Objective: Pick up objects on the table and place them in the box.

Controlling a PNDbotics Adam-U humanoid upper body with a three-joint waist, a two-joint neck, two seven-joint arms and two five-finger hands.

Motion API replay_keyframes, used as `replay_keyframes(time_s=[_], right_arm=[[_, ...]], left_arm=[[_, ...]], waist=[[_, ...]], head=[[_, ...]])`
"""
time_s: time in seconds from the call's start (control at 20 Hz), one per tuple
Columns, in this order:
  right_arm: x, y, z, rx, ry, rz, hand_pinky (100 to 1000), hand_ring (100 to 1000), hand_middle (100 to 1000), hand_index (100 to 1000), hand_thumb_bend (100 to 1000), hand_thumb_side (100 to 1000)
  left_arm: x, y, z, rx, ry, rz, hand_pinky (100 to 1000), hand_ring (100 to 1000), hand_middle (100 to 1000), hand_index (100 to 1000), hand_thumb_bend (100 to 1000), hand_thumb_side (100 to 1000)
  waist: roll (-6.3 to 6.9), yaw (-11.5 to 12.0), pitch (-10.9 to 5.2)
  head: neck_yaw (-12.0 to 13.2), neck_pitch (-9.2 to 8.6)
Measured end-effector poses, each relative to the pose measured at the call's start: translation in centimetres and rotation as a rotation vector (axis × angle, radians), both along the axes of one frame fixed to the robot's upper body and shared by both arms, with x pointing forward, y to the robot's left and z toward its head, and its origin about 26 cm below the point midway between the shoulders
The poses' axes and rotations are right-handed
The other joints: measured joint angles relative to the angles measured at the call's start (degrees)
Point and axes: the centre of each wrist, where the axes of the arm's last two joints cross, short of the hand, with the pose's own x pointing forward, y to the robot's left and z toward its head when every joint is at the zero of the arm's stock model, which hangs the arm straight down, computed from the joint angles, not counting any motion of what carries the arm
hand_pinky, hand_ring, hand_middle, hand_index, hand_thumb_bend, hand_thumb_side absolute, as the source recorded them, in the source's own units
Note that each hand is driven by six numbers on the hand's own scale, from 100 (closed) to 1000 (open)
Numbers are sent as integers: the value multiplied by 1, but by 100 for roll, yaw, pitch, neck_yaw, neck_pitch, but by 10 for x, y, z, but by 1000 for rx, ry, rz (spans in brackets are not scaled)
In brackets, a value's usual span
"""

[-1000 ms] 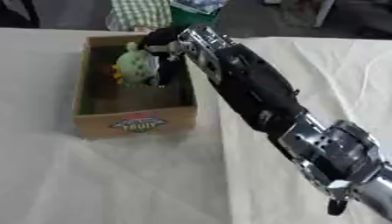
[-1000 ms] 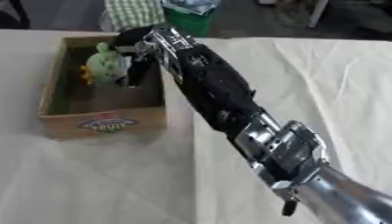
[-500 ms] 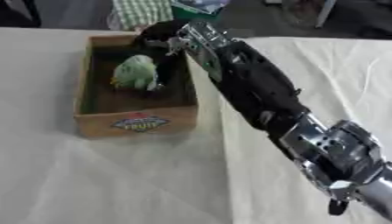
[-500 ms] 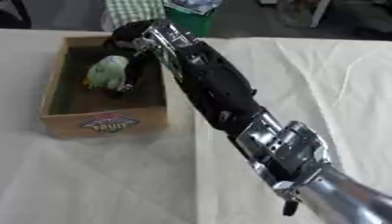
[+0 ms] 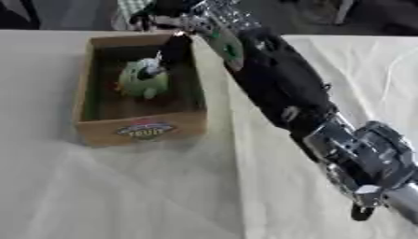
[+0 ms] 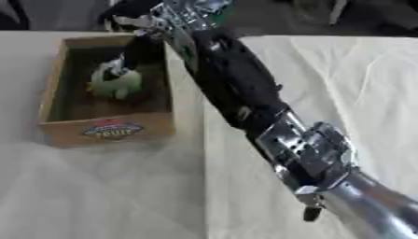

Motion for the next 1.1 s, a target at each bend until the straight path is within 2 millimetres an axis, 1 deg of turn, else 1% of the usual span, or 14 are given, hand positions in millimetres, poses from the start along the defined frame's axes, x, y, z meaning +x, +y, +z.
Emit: replay_keyframes(time_s=[0.05,0.1,0.2,0.35,0.5,0.55,0.6,0.7,0.85,0.95,1.05,1.1], right_arm=[[-9,-4,8,44,-19,19,839,804,721,875,237,812],[-18,-9,16,93,-39,37,837,795,697,863,234,708],[-37,-22,28,198,-75,62,830,768,660,837,100,654],[-64,-43,37,365,-110,75,821,747,647,825,100,666],[-89,-68,31,515,-131,69,821,737,676,838,100,673],[-97,-75,27,562,-135,66,823,736,679,841,100,649],[-104,-83,23,608,-139,61,828,736,689,847,100,595],[-117,-97,14,713,-144,47,835,738,693,850,100,576],[-132,-114,-1,850,-139,23,847,748,715,869,100,670],[-143,-123,-10,919,-134,9,856,757,730,880,100,707],[-151,-130,-18,976,-136,6,863,767,749,891,100,722],[-154,-133,-23,1001,-138,7,870,783,772,947,100,714]], left_arm=[[0,0,0,-1,1,2,746,546,520,684,100,546],[-1,1,-1,-1,3,4,745,546,520,684,100,559],[-1,1,-1,-2,3,8,745,546,520,684,100,560],[-2,2,-2,-4,3,16,745,546,520,684,100,560],[-3,3,-3,-7,6,24,745,546,520,684,100,560],[-3,3,-3,-7,7,27,745,546,520,684,100,560],[-3,3,-3,-7,6,30,745,546,520,683,100,558],[-4,4,-3,-9,5,37,746,546,520,683,100,558],[-5,5,-3,-11,6,47,745,546,520,684,100,559],[-5,6,-3,-11,6,52,745,546,521,684,100,560],[-5,6,-3,-12,5,56,745,547,521,684,100,561],[-5,6,-4,-13,4,58,745,547,521,684,100,561]], waist=[[22,-20,-2],[48,-47,-3],[87,-104,-9],[146,-185,-25],[188,-280,-34],[206,-312,-34],[222,-345,-34],[239,-428,-34],[266,-536,-34],[299,-586,-34],[333,-614,-34],[344,-630,-34]], head=[[10,1],[20,1],[48,2],[107,4],[174,4],[198,4],[221,4],[285,3],[394,0],[472,-1],[550,-2],[586,-2]])
